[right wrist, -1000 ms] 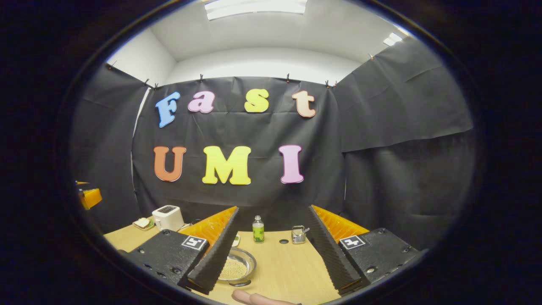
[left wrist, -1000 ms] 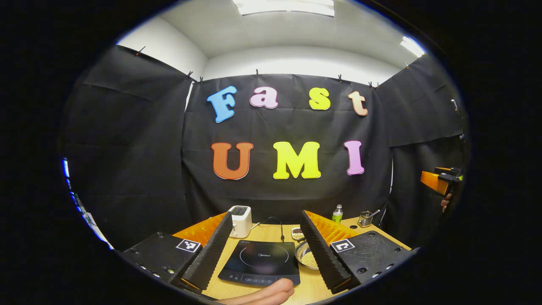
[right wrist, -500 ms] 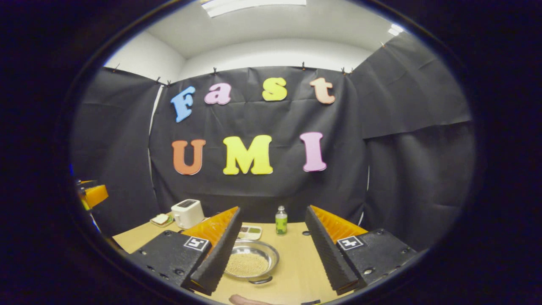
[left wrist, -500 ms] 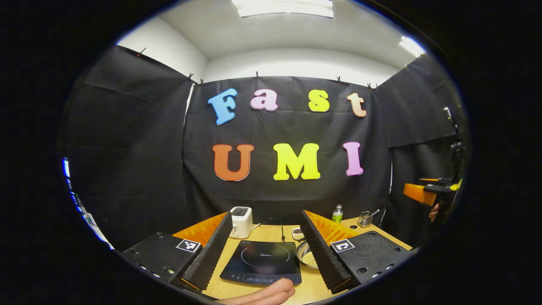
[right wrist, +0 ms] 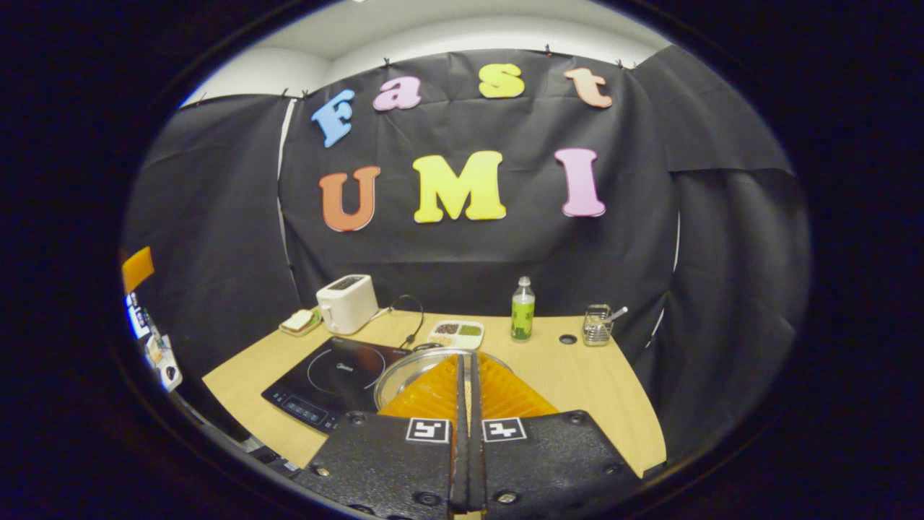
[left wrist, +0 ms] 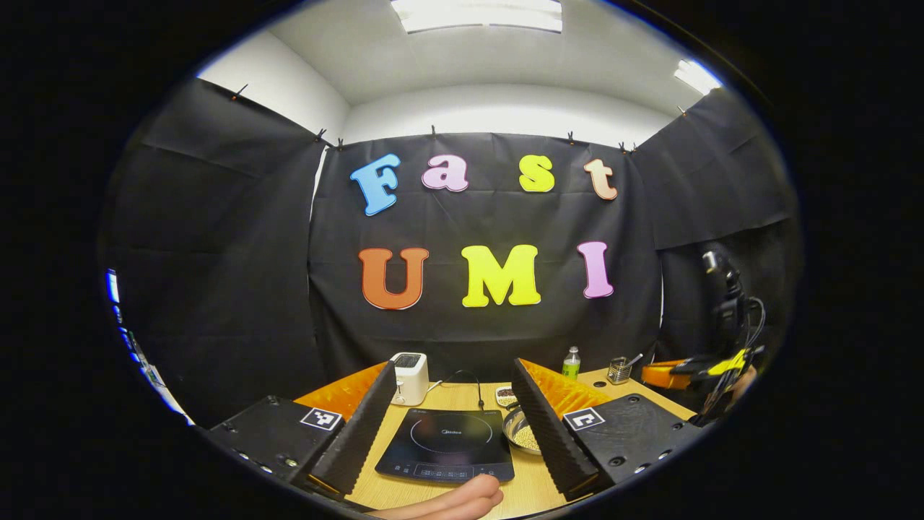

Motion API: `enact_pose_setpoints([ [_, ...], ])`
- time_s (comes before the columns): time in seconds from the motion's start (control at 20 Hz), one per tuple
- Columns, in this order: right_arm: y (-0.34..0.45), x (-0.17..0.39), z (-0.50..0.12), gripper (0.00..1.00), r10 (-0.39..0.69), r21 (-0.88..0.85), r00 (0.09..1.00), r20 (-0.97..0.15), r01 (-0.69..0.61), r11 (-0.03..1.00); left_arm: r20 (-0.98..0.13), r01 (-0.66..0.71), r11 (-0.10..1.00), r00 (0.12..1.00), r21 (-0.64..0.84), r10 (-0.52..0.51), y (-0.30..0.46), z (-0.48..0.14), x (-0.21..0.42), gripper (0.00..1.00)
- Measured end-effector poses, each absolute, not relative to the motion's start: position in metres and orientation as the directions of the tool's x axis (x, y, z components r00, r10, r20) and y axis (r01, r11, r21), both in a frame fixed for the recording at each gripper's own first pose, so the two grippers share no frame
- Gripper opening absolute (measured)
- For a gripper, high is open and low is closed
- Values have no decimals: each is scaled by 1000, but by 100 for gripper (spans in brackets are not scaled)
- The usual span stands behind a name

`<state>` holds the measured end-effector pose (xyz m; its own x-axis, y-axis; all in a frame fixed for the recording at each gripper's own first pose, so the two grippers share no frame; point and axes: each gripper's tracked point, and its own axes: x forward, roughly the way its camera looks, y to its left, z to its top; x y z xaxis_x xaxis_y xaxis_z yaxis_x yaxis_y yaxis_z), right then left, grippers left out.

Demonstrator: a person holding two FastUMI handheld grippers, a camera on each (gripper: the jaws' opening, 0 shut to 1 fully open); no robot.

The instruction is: First push the handle of the pot to place it horizontally, then grasp the pot with both hands and set it on the induction cooktop.

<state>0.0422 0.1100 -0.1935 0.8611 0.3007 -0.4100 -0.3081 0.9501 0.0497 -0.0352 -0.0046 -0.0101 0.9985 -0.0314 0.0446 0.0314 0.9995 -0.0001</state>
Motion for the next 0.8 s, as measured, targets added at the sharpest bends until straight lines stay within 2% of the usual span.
enact_pose_setpoints([
  [0.05,112,41,-209,1,303,47,846,-440,-315,948,47,35,999,998,1,-35,-7,-9,-39,95],
  [0.2,127,35,-258,4,324,49,774,-544,-356,933,56,36,999,998,9,-36,-9,-6,-45,95],
  [0.25,130,31,-275,1,330,57,748,-575,-366,929,62,38,999,997,10,-38,-10,-4,-48,95],
  [0.3,135,28,-289,4,340,67,721,-603,-379,923,66,40,999,997,8,-40,-11,-2,-50,95],
  [0.45,147,21,-323,1,354,88,669,-654,-398,913,73,48,999,996,4,-48,-12,2,-57,95],
  [0.6,157,12,-354,4,365,91,614,-700,-430,898,73,49,999,996,4,-49,-10,2,-59,95],
  [0.65,158,9,-363,1,360,86,599,-715,-436,896,73,48,999,996,2,-48,-9,2,-59,95],
  [0.8,158,7,-382,1,341,71,575,-743,-440,895,82,32,999,996,-2,-32,-4,3,-60,95],
])
